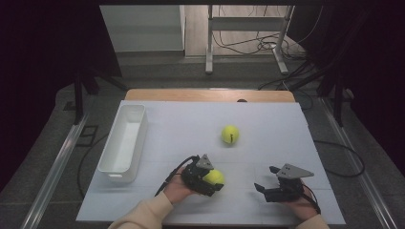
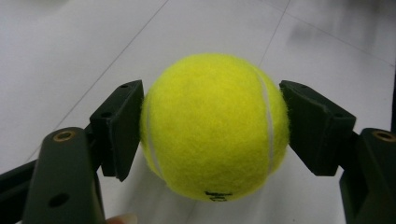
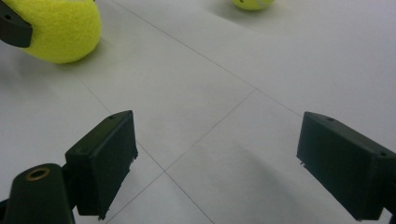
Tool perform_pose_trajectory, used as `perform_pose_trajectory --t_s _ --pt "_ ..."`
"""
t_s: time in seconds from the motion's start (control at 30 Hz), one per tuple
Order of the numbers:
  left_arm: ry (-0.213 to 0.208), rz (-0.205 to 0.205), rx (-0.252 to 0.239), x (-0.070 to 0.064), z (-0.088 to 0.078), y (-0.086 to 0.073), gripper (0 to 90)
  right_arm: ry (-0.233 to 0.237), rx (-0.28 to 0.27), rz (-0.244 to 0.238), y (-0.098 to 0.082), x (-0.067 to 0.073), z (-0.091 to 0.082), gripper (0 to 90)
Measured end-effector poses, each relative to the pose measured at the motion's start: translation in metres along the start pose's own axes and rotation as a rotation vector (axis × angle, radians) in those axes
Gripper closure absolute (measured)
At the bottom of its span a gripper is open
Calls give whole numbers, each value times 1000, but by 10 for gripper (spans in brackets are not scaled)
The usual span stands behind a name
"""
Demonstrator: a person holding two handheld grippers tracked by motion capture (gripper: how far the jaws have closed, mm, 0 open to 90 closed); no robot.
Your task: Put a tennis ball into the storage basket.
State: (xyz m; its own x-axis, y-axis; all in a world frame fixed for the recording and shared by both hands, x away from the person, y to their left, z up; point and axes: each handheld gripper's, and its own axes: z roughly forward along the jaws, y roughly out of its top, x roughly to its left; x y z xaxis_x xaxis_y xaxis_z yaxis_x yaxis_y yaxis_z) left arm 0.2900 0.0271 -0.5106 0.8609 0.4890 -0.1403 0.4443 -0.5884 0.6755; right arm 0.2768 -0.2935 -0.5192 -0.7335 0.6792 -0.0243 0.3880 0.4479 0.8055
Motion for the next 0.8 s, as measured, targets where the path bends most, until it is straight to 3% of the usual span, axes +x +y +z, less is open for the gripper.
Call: perform_pose_trajectory --t_s 0.4,0.63,0.8 --pt "13 -17 -70 1 -12 1 266 -3 1 0 0 0 0 125" --pt "18 -40 -138 4 -22 1 266 -4 1 1 0 0 0 125" --pt "29 -33 -165 6 -30 3 266 -5 2 1 0 0 0 125"
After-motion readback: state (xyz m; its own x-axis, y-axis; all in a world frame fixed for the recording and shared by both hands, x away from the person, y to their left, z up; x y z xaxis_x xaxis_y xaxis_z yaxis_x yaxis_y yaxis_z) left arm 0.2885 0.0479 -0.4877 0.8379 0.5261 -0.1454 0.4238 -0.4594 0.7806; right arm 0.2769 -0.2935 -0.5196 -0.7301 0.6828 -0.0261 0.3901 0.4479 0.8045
